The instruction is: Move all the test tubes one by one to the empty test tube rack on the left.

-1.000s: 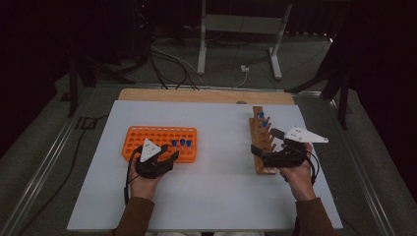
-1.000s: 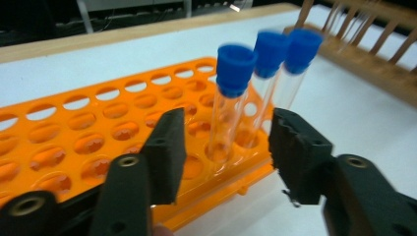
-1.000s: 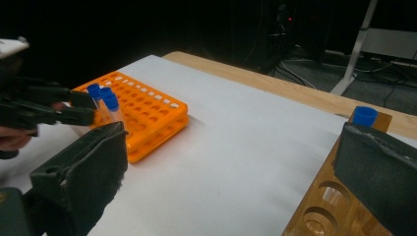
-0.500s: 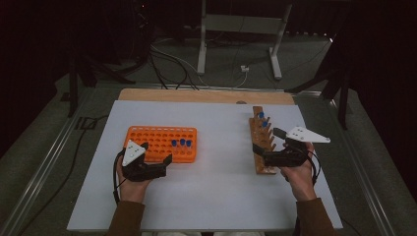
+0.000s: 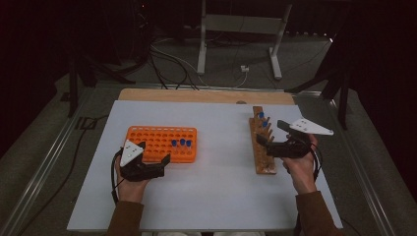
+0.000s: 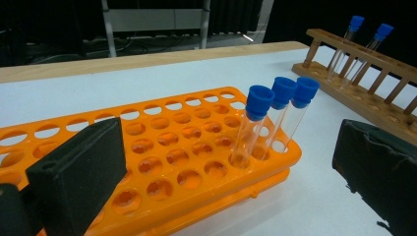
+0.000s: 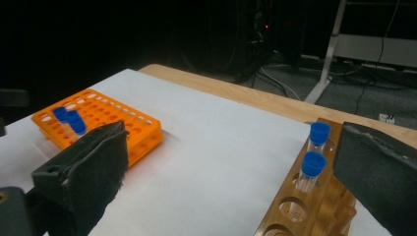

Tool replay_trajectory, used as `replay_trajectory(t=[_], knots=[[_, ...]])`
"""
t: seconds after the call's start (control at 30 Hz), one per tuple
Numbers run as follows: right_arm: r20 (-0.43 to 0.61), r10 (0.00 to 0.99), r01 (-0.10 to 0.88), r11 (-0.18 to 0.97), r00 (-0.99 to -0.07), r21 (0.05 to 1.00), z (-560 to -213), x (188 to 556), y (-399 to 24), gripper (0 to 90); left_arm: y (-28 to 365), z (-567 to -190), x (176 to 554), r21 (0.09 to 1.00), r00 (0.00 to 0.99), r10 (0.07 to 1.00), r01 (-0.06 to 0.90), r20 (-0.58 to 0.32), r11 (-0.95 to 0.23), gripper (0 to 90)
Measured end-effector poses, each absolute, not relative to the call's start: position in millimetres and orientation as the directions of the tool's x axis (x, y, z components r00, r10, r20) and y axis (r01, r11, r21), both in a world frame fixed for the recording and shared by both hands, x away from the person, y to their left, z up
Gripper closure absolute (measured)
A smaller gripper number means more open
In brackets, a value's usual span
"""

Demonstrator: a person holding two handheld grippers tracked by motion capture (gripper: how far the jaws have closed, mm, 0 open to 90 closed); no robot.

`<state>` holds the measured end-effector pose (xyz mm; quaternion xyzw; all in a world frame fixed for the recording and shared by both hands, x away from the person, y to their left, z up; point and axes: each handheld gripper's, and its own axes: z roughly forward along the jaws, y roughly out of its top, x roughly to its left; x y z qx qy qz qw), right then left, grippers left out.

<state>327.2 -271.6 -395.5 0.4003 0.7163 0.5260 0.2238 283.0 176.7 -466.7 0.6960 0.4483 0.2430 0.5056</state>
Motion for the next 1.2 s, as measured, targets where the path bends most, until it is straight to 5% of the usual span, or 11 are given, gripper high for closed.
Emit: replay_trajectory(t=[0.2,0.57,1.0,1.2], knots=[[0.084,0.831,0.351,0.139,-0.551,0.926,-394.7,343.1,-270.9,0.7,175.3,-467.8,283.3,0.921,0.482,0.868,0.381,-0.118,-0.086,0.8],[0.042,0.862,0.401,0.192,-0.506,0.896,-406.0,370.9,-272.5,18.1,174.0,-470.5,284.1,0.916,0.477,0.870,0.393,-0.125,-0.084,0.8],[0.033,0.883,0.462,0.213,-0.469,0.861,-426.8,391.5,-276.2,59.1,173.9,-472.0,284.8,0.911,0.470,0.874,0.403,-0.125,-0.086,0.8],[0.041,0.896,0.494,0.205,-0.443,0.845,-437.3,397.9,-276.3,70.6,174.8,-472.0,284.8,0.911,0.466,0.875,0.405,-0.129,-0.082,0.9]])
